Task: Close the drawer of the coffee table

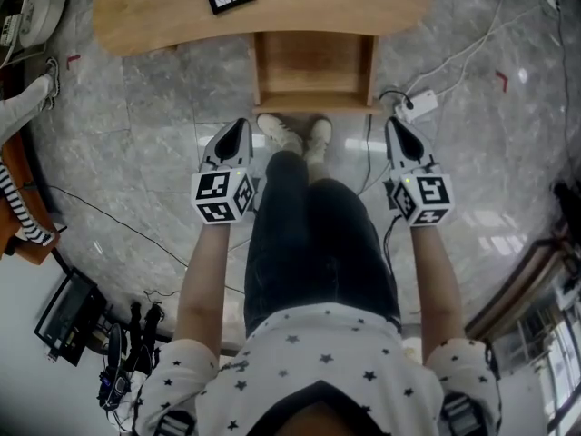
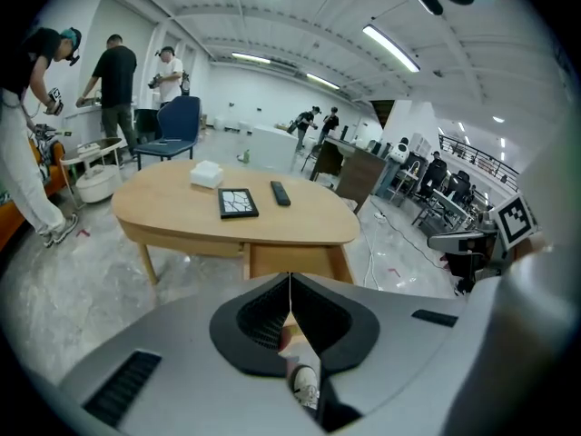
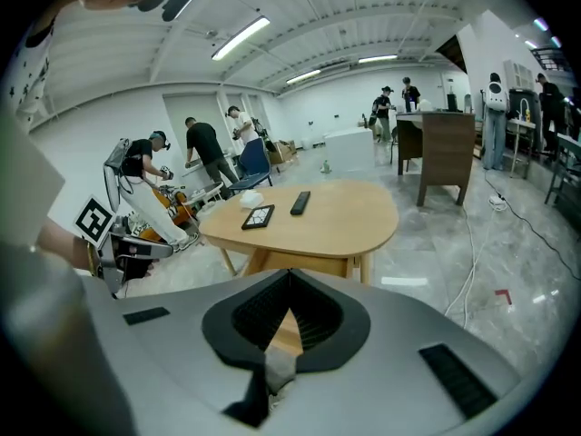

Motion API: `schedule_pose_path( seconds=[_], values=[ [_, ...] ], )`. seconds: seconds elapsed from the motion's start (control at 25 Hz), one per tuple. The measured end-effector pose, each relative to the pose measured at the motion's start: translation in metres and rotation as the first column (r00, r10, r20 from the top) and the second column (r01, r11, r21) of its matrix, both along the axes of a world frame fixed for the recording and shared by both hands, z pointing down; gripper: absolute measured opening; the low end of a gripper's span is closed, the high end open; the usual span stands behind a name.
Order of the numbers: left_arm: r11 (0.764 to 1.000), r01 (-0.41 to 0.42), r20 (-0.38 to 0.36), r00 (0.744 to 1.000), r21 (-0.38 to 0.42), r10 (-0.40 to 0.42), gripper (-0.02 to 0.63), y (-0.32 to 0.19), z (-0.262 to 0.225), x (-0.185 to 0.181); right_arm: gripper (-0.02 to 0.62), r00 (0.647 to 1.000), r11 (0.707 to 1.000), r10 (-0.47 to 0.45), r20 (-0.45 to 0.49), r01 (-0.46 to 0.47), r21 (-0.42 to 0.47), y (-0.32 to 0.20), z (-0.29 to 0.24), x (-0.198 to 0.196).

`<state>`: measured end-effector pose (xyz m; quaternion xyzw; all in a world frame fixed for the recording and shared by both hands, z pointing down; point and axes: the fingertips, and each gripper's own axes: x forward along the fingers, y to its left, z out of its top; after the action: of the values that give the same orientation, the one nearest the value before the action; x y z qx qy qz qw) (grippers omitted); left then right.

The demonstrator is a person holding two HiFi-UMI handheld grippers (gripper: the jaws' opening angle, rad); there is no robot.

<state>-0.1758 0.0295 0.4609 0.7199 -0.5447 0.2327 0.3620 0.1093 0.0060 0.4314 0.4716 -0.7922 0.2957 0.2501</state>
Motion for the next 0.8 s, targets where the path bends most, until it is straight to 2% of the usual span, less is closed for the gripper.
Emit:
schedule_pose_path(
  seconds=[0.44,0.8],
  values=[
    [0.996,-0.003,0.024,1.0,-0.09,0.005,0.009,0.014,0.082,-0.001,0.008,0.998,0.998,-0.019,-0.062,0.015,-0.06,0.002,0.08,0.018],
    [0.989,-0.025,0.025,0.999,-0.143,0.029,0.011,0.024,0.129,-0.001,0.009,0.993,0.993,-0.043,-0.109,0.03,-0.118,0.015,0.137,0.024]
  ],
)
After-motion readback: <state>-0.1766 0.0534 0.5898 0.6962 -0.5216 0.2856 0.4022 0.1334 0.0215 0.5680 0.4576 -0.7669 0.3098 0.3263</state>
